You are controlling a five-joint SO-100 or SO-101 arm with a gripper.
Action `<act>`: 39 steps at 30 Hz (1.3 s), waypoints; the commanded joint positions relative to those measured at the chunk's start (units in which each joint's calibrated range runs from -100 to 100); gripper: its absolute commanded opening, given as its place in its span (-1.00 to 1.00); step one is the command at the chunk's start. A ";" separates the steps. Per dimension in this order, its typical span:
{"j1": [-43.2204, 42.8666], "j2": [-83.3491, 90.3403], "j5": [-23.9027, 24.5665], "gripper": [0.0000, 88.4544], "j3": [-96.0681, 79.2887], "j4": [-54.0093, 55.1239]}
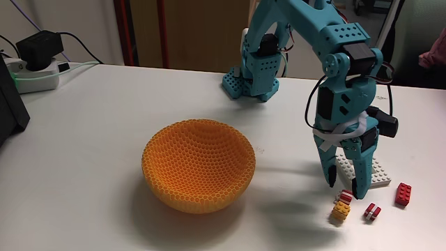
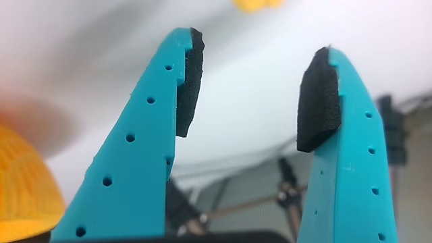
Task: Pick only small cubed objects and place them into the bowl
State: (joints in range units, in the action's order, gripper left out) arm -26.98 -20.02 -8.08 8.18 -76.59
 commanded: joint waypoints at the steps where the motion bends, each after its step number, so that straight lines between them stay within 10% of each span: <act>1: 1.17 -1.57 -0.59 -0.44 4.49 0.66; 39: 0.61 -14.17 -3.22 -0.54 12.19 4.57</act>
State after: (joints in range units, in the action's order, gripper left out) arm -26.98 -34.78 -11.16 18.13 -72.71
